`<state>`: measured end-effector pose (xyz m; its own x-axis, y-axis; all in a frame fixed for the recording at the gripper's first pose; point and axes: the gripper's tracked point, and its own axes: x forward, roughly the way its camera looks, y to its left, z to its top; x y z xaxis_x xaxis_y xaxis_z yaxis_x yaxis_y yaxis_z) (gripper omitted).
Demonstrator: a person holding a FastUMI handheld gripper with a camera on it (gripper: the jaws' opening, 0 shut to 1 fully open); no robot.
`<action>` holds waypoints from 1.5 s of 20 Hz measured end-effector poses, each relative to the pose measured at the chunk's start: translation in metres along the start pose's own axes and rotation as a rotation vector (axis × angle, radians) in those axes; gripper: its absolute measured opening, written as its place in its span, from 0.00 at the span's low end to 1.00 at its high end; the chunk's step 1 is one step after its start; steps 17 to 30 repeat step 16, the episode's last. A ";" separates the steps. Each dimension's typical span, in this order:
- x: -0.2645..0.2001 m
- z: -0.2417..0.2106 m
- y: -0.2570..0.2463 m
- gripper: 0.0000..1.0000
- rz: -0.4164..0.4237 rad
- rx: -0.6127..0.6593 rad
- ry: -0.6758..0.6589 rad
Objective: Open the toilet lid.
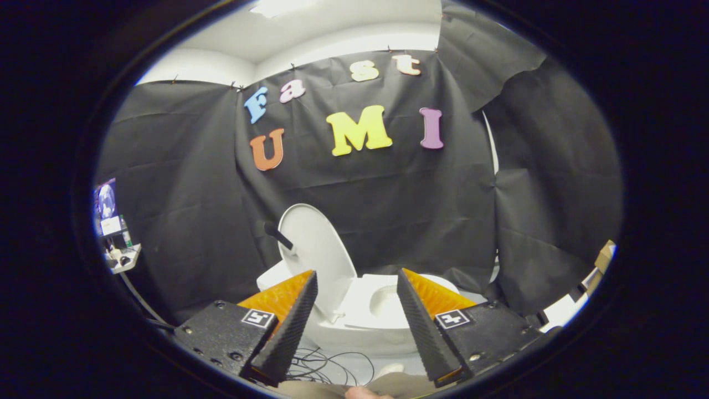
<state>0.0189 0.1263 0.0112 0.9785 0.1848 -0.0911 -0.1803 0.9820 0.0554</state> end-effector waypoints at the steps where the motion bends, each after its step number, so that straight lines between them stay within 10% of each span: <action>1: -0.004 0.001 -0.005 0.92 -0.010 0.003 -0.012; 30: -0.016 0.010 -0.032 0.94 -0.031 0.010 -0.091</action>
